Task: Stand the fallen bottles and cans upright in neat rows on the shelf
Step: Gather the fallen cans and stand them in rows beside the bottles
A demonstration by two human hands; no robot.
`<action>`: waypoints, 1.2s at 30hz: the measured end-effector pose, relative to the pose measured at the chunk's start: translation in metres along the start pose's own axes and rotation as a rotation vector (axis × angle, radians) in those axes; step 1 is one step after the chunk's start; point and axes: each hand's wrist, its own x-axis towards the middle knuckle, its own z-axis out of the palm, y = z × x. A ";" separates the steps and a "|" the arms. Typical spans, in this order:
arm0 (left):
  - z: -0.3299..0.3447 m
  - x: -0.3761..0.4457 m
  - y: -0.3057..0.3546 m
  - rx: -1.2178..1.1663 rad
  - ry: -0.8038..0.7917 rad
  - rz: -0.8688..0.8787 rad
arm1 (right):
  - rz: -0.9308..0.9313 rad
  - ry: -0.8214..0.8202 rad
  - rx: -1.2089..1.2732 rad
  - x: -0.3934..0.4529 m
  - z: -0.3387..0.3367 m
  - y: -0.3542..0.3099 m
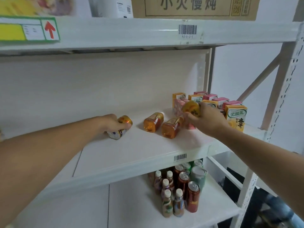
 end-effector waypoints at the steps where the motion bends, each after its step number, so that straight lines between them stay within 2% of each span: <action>1: -0.001 -0.007 -0.007 -0.059 0.014 -0.007 | -0.025 -0.008 0.094 0.002 -0.002 -0.007; 4: -0.004 -0.031 -0.023 -0.255 0.099 -0.024 | -0.105 -0.077 0.303 0.004 0.003 -0.039; 7: -0.004 -0.059 -0.037 -0.391 0.181 -0.045 | -0.228 -0.112 0.365 -0.011 0.024 -0.080; 11: -0.009 -0.099 -0.066 -0.422 0.286 0.020 | -0.298 -0.257 0.414 -0.040 0.061 -0.141; 15: -0.028 -0.133 -0.113 -0.413 0.280 0.136 | -0.272 -0.389 0.427 -0.058 0.098 -0.197; 21: -0.043 -0.156 -0.219 -0.312 0.305 0.007 | -0.229 -0.448 0.388 -0.078 0.149 -0.284; 26: -0.052 -0.170 -0.300 -0.389 0.342 0.011 | -0.216 -0.413 0.447 -0.094 0.186 -0.359; 36: -0.076 -0.198 -0.372 -0.553 0.409 0.076 | -0.318 -0.494 0.498 -0.112 0.230 -0.448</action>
